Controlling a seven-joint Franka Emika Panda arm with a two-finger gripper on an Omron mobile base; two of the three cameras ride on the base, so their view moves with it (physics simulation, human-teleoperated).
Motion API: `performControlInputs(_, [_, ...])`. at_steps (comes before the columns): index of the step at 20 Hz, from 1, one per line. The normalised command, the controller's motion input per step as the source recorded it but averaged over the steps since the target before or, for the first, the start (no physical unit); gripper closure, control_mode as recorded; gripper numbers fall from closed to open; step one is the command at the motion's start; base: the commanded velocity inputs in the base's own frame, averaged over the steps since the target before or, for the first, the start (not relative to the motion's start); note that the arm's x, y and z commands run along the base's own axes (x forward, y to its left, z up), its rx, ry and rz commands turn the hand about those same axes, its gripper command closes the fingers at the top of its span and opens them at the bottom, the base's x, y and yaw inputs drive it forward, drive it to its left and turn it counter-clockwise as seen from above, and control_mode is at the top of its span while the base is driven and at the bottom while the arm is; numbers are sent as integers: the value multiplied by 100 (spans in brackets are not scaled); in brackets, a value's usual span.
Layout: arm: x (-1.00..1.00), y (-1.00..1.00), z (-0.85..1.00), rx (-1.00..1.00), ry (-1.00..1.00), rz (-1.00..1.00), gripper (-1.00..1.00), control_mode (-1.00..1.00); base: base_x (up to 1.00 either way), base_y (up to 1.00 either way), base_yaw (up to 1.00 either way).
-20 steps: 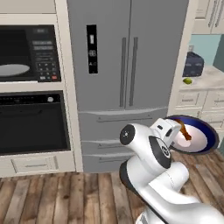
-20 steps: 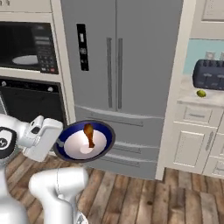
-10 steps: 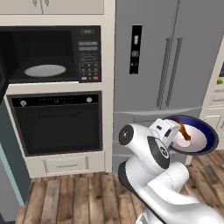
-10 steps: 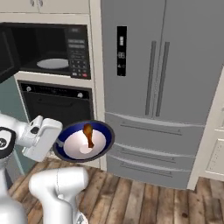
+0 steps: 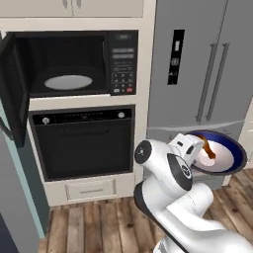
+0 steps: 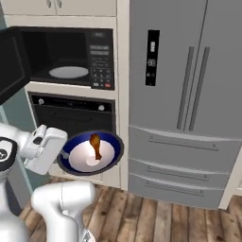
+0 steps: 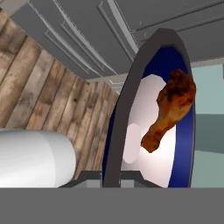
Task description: Remove the pear from the bowl and place it on the small plate. Then place the bowl with only the chicken drumstick in the microwave, close the door, and press the start button to microwave the chicken drumstick.
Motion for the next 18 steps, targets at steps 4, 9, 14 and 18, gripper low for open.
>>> performControlInputs(4, [0,0,0,0,0,0,100,100,5,4,0])
performControlInputs(9, [0,0,0,0,0,0,100,100,57,21,0])
performControlInputs(14, [0,0,0,0,0,0,100,100,63,53,0])
performControlInputs(18, [0,0,0,0,0,0,100,100,12,53,0])
